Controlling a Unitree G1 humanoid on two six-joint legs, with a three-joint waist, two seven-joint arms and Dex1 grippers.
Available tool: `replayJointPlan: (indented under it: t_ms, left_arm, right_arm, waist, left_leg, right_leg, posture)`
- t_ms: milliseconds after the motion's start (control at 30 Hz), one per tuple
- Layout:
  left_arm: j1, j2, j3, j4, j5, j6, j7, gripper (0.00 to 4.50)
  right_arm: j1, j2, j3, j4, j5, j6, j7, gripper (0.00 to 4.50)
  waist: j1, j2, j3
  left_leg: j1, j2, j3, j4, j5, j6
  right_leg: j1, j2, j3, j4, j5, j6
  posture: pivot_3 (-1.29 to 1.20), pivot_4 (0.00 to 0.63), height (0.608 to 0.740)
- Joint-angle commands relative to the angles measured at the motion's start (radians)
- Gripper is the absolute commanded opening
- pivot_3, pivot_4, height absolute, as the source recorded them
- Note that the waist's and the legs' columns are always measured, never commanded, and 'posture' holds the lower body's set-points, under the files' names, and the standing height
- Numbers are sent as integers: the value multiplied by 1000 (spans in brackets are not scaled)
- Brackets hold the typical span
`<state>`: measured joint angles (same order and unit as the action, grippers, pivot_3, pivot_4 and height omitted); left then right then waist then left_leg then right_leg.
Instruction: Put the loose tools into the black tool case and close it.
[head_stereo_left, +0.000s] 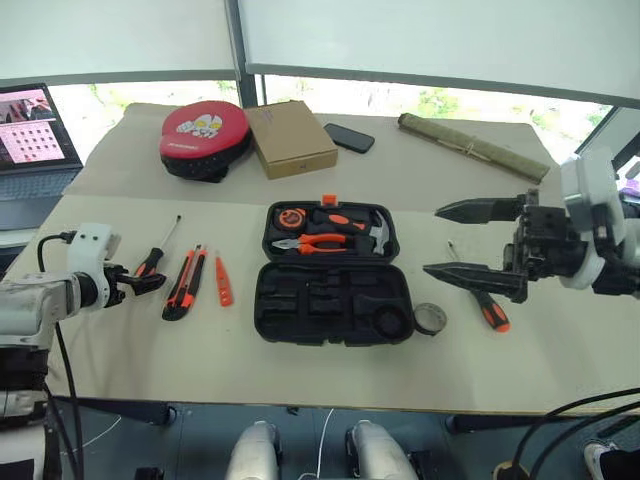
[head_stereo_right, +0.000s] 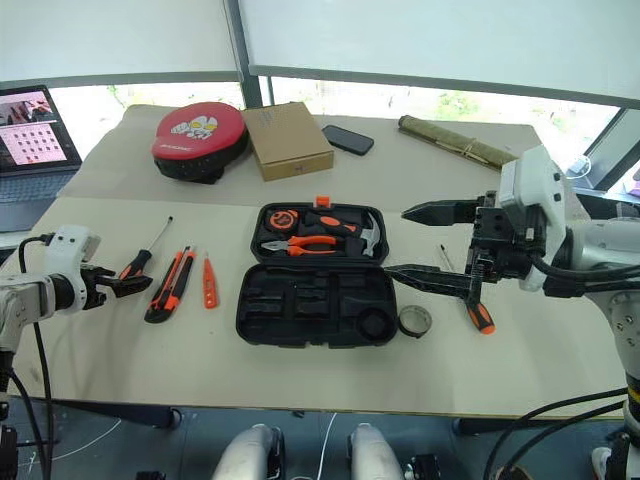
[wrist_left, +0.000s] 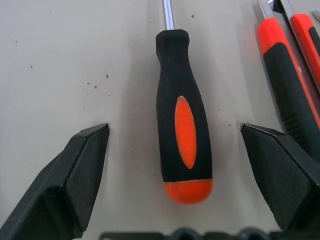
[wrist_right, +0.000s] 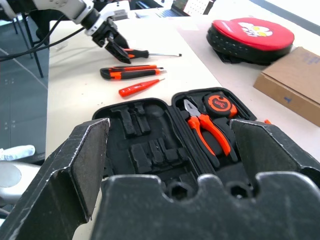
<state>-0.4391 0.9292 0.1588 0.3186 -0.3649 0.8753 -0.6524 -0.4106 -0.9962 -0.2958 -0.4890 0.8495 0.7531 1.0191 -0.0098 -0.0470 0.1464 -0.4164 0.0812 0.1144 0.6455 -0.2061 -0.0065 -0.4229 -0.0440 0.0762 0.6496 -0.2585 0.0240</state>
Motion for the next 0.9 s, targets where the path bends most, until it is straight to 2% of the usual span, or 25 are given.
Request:
replayJointPlan:
  t_ms: [33, 200, 233, 367, 467, 533, 600, 733, 900]
  left_arm:
    - [-3, -13, -21, 50, 39, -4, 1, 2953]
    - [-36, -27, 7, 78, 52, -52, -5, 1086]
    - [-54, -30, 19, 67, 43, -67, -16, 860]
    - [-125, -28, 25, 2, 10, -120, -105, 842]
    - [-234, -43, -36, -156, -62, -255, -354, 842]
    - [-296, -58, -93, -190, -79, -273, -461, 842]
    - [-338, -76, -168, -184, -41, -312, -523, 842]
    - [-412, -143, -385, -129, 120, -531, -656, 842]
    - [-485, -233, -500, 27, 235, -685, -726, 842]
  right_arm:
    - [-4, 5, -32, -35, 35, 2, -29, 4500]
    - [67, -2, -67, -57, 20, -7, -62, 4500]
    - [91, -2, -80, -66, 16, -7, -70, 4500]
    - [168, -4, -131, -98, 25, -1, -101, 4500]
    - [261, 4, -203, -145, 61, 38, -137, 4500]
    - [316, 6, -243, -173, 84, 58, -151, 4500]
    - [358, 11, -271, -201, 90, 61, -167, 4500]
    - [456, 31, -341, -264, 137, 85, -205, 4500]
    - [526, 39, -364, -303, 100, 72, -254, 4500]
  waist:
    - [-1, 0, 0]
    - [6, 0, 0]
    - [7, 0, 0]
    - [18, 0, 0]
    - [34, -2, 1]
    - [48, -2, 1]
    - [47, 0, -1]
    - [37, 7, -4]
    - [21, 5, -3]
  left_leg:
    - [0, 0, 0, 0, 0, 0]
    - [0, 0, -1, 1, 0, 0]
    - [0, 0, -1, 1, 0, 0]
    - [-8, 0, -5, 7, 0, 0]
    - [-11, 0, -7, 11, 0, 1]
    - [-17, 0, -10, 16, -1, 2]
    - [-18, -1, -10, 17, -2, 3]
    - [-13, -2, -10, 18, -2, 4]
    - [-15, -3, -14, 19, -2, 4]
  right_leg:
    - [0, 0, 0, 0, 0, 0]
    - [1, -1, -2, 0, 0, 0]
    - [1, -1, -2, 0, 0, 0]
    - [-2, -1, -6, 1, 0, 0]
    - [-2, -1, -8, 1, 0, 0]
    - [-2, -1, -12, 1, 1, 2]
    - [-1, -1, -11, -1, 2, 3]
    - [2, -1, -8, -1, 2, 4]
    - [2, 1, -8, 0, 2, 4]
  posture:
    - [0, 150, 740]
    - [0, 150, 740]
    - [0, 150, 740]
    - [0, 150, 740]
    - [0, 150, 740]
    - [0, 150, 740]
    - [0, 150, 740]
    - [0, 150, 740]
    - [0, 150, 740]
